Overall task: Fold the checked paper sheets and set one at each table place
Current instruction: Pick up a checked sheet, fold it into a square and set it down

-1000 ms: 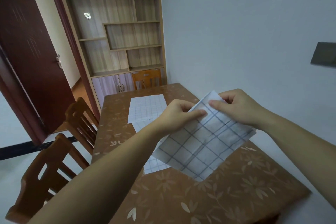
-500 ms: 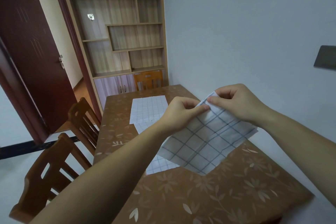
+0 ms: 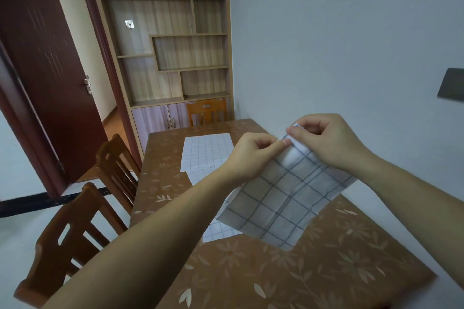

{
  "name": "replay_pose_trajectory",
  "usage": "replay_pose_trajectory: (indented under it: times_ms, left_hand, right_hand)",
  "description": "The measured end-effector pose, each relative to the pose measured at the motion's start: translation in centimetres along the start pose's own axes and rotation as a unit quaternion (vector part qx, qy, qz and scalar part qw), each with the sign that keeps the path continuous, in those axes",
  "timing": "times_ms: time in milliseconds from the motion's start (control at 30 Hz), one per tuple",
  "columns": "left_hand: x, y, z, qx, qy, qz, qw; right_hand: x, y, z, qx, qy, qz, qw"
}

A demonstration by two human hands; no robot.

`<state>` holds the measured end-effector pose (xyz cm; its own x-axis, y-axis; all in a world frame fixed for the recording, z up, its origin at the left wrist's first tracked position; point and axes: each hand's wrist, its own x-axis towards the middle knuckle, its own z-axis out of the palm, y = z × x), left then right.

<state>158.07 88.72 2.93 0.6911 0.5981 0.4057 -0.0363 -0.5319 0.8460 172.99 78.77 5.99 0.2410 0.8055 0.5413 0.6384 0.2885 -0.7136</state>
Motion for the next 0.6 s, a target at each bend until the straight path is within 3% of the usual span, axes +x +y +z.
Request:
replay_pose_trajectory:
  times_ms: [167, 367, 600]
  left_hand:
    - [0.1, -0.5, 0.4, 0.090, 0.029, 0.030, 0.995]
    - [-0.6, -1.5, -0.4, 0.247, 0.054, 0.055, 0.966]
    - [-0.5, -2.5, -2.5, 0.270, 0.040, 0.049, 0.961]
  right_hand:
    - [0.1, 0.1, 0.5, -0.081, 0.084, -0.022, 0.993]
    - [0.3, 0.5, -0.1, -0.116, 0.170, -0.040, 0.978]
    - [0.0, 2.1, -1.5, -0.121, 0.219, -0.032, 0.968]
